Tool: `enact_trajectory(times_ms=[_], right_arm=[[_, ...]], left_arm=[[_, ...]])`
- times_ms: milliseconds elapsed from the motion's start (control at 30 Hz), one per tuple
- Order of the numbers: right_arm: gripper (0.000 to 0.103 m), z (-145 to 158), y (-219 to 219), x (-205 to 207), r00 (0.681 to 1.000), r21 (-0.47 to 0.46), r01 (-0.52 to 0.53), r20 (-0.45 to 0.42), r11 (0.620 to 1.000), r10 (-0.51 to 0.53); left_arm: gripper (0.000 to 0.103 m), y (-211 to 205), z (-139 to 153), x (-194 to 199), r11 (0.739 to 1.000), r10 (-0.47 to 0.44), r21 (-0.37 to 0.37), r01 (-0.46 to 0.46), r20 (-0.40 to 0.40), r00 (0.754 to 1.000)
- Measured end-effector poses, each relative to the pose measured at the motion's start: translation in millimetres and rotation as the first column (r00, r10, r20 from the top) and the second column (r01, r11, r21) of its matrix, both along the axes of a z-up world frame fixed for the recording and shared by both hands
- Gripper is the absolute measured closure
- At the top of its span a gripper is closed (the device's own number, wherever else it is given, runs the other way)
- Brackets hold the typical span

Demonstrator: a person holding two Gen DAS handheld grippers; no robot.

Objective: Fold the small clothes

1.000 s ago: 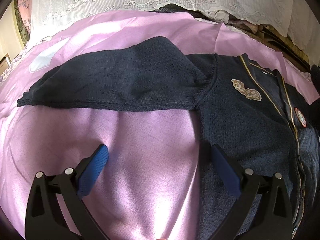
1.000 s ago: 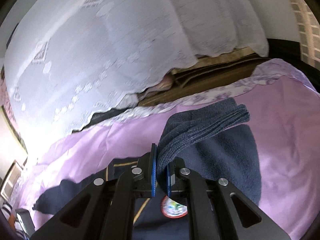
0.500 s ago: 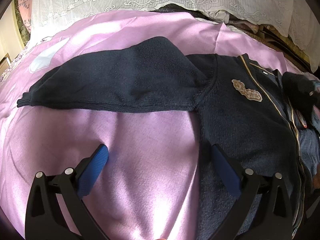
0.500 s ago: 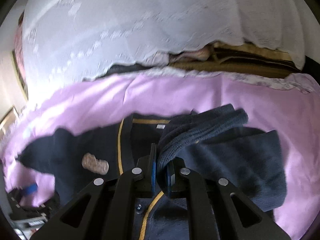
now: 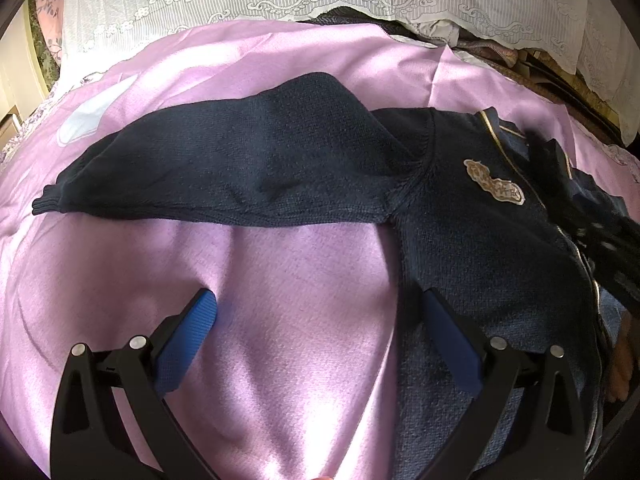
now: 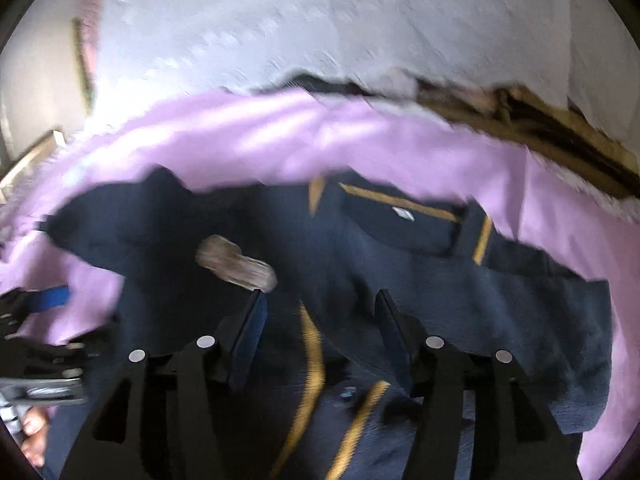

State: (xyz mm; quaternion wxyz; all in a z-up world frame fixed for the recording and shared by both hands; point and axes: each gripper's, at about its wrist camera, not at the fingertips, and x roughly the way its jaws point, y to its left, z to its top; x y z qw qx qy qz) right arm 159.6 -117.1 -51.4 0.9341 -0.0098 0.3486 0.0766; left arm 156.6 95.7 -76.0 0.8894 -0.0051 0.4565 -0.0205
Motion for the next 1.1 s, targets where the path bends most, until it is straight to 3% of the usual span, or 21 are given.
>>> enact_trajectory(times_ms=[100,200,233,267,333,400,433,500,600,700,767,833,1000,1100], right_arm=[[0.046,22.2,-0.3,-24.6,0.990,0.070,-0.086,0.114,0.994,0.078],[0.047,38.7,-12.2,-29.3,0.985,0.073,0.004,0.175,0.997,-0.017],[0.050,37.5,-19.1,-25.5,0.983,0.056,0.072,0.166,0.996,-0.081],[0.062,32.3,-24.7,-21.4,0.980,0.032,0.130,0.145,0.991,-0.134],[0.071,12.1,-33.5,-8.4,0.981,-0.012,0.190,0.051,0.982,-0.190],[0.069,-13.5,-39.3,7.4,0.980,0.002,0.173,-0.098,0.985,-0.172],[0.069,-19.0,-41.6,11.2,0.980,0.018,0.163,-0.123,0.986,-0.159],[0.068,-11.0,-46.4,7.5,0.982,0.056,0.163,-0.110,0.985,-0.156],[0.056,-3.2,-52.2,-2.5,0.984,0.110,0.170,-0.066,0.979,-0.163],[0.043,10.5,-63.6,-18.7,0.980,0.178,0.197,-0.021,0.964,-0.197],[0.043,16.8,-74.2,-28.2,0.975,0.210,0.218,-0.003,0.953,-0.222],[0.043,19.6,-86.6,-43.3,0.967,0.236,0.243,0.014,0.941,-0.254],[0.043,18.7,-118.8,-86.7,0.945,0.300,0.302,0.029,0.905,-0.325],[0.043,11.1,-133.8,-115.0,0.934,0.345,0.331,0.015,0.879,-0.357]], left_arm=[[0.004,0.3,-1.0,0.5,1.000,0.001,-0.002,-0.001,-0.002,1.000],[0.004,0.3,-0.9,0.5,1.000,0.001,-0.002,-0.001,-0.002,1.000],[0.004,0.2,-0.8,0.5,1.000,0.001,-0.003,-0.001,-0.002,1.000],[0.004,0.2,-0.9,0.7,1.000,0.000,-0.004,0.000,-0.003,1.000],[0.004,0.4,-1.0,1.1,1.000,-0.001,-0.009,0.001,-0.006,1.000],[0.004,2.9,-0.9,3.5,1.000,-0.005,-0.025,0.004,-0.012,1.000],[0.004,6.9,0.3,4.7,0.999,-0.005,-0.050,0.004,-0.017,1.000],[0.004,19.5,4.3,8.9,0.994,0.006,-0.112,-0.009,-0.026,1.000],[0.004,46.1,10.1,14.2,0.974,0.031,-0.225,-0.038,-0.036,0.999],[0.004,85.2,8.0,22.0,0.932,0.087,-0.348,-0.104,-0.064,0.994],[0.004,109.7,6.1,23.5,0.854,0.088,-0.508,-0.112,-0.071,0.994],[0.004,127.0,9.3,20.1,0.787,0.110,-0.606,-0.114,-0.044,0.993],[0.005,160.8,9.6,12.8,0.672,0.184,-0.725,-0.152,-0.035,0.982],[0.005,175.9,8.1,9.9,0.622,0.220,-0.766,-0.163,-0.029,0.975]])
